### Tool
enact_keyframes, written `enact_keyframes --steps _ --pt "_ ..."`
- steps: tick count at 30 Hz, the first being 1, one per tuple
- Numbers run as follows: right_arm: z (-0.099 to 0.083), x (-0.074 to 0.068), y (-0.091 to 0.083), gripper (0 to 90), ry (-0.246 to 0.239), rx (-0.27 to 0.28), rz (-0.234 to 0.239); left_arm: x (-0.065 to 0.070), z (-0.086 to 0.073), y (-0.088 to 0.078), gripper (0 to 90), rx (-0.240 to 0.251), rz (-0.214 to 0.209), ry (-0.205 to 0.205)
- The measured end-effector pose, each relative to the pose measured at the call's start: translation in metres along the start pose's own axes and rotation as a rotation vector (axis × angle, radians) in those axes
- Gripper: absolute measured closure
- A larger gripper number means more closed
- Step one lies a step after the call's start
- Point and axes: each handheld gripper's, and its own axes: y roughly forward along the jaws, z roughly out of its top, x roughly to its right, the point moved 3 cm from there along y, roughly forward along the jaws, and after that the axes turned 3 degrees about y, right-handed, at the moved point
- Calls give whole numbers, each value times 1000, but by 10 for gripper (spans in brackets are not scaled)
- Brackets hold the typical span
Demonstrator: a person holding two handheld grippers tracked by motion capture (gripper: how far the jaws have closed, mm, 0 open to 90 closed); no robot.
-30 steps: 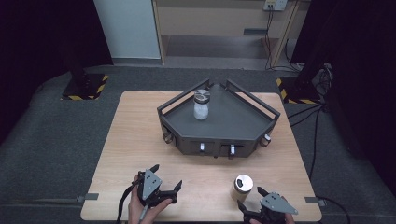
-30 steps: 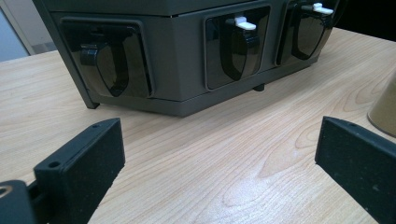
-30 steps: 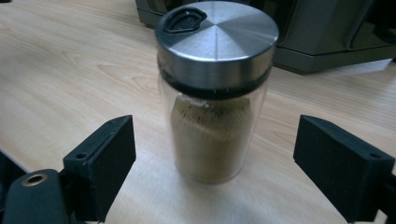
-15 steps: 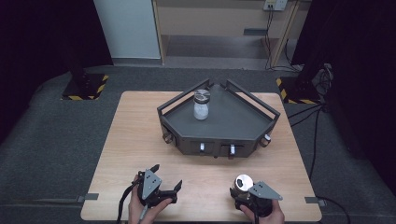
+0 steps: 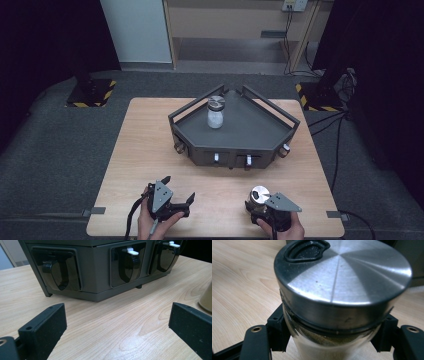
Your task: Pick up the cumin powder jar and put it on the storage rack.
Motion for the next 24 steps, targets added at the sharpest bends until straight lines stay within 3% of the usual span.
enact_keyframes --steps 12,24 --pt "15 -6 -32 308 -6 132 5 -2 0 -2 6 6 6 -3" --pt "24 -3 -52 308 -16 187 -13 -2 0 -3 6 8 5 -4"
